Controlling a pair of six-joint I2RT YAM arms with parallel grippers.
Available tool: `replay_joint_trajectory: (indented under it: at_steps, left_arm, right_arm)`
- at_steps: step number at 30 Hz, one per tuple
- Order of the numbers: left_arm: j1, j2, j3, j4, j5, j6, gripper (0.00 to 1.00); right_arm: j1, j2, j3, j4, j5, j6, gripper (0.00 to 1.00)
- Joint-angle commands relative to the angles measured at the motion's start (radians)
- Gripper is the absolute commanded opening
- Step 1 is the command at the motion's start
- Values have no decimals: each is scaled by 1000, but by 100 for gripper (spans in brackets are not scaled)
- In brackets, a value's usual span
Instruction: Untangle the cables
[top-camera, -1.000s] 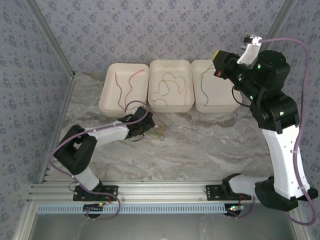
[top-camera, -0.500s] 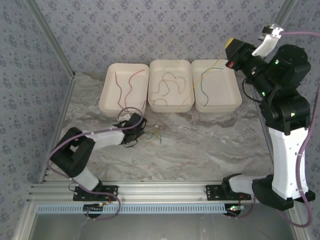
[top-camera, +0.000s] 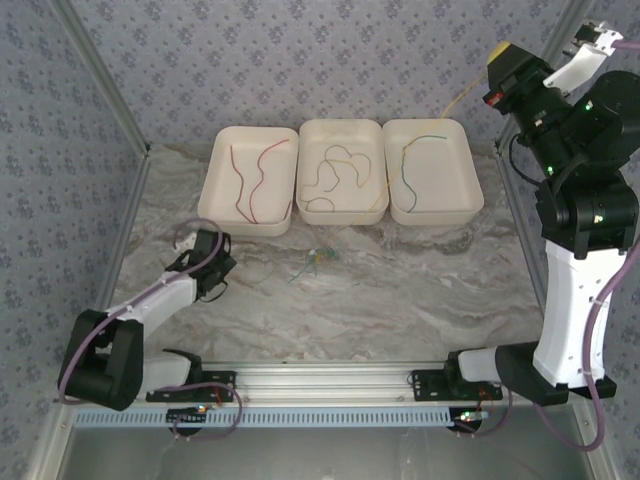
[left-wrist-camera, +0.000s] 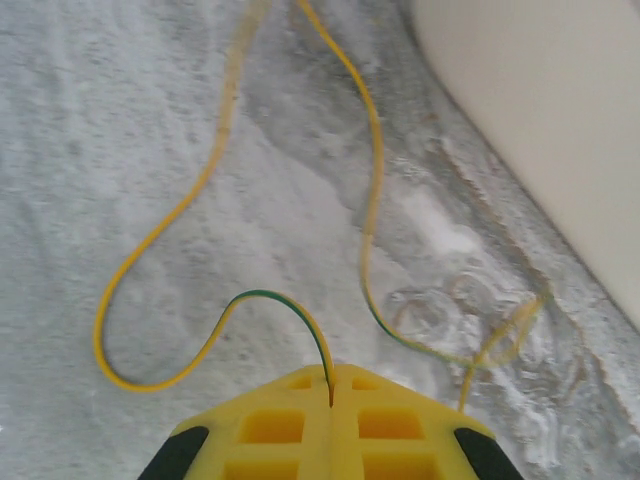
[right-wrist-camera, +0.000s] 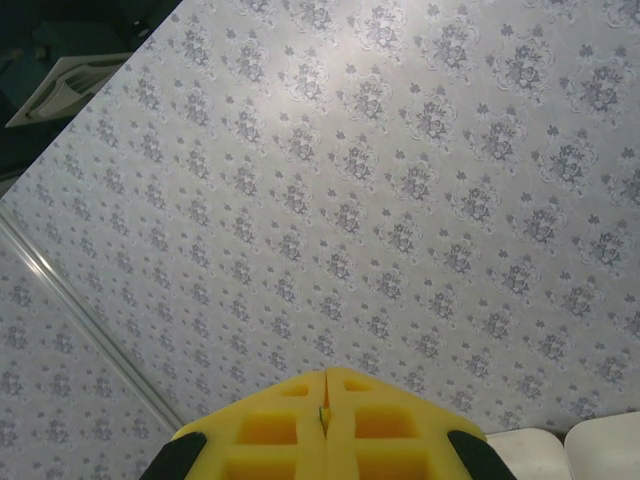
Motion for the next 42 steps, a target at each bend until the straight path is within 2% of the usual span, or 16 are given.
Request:
replay_joint_trajectory:
  at_steps: [1,5,8,12,16,20,27,31,33,34,37,38,40,42]
  left_arm:
    - [40,-40,-21,-7,63,42,0]
    - [37,-26,-23,122,208,76,0]
    - [6,-55,5,133,248,83,0]
    - [-16,-144,72,63,283,103,0]
    - [-21,-199,176,-25,324,163,0]
    - [-21,-210,272,-44,405,213,0]
    - [-13,-241,499,-166,417,272,0]
    - [-12,-233,624,-215,436,291,0]
    - [-12,-225,667,-230,447,302,0]
    - [-10,-221,683,-234,450,304,0]
    - [-9,-219,701,-233,464,306,0]
    - [-7,-221,702,-226,469,300,0]
    - [-5,-227,696,-214,476,289,0]
    - [-5,-237,678,-190,485,276,0]
  right_arm:
    - [-30,10,32,52,-33,36,0]
    - [-21,19,-1,60,-87,70,0]
    - [4,27,-29,58,-112,65,0]
    - [58,41,-34,22,-130,55,0]
    - [158,35,-100,-27,-113,-2,0]
    - [314,2,-287,10,-36,-33,0]
    - [499,-23,-654,154,92,10,0]
    - [551,-39,-960,298,178,106,0]
    - [555,-18,-1109,394,145,159,0]
    - [555,6,-1158,426,119,179,4]
    - [558,64,-1233,476,70,238,35]
    - [562,62,-1255,499,59,257,42]
    - [588,21,-1291,544,85,279,52]
    - [622,-32,-1295,549,135,288,58]
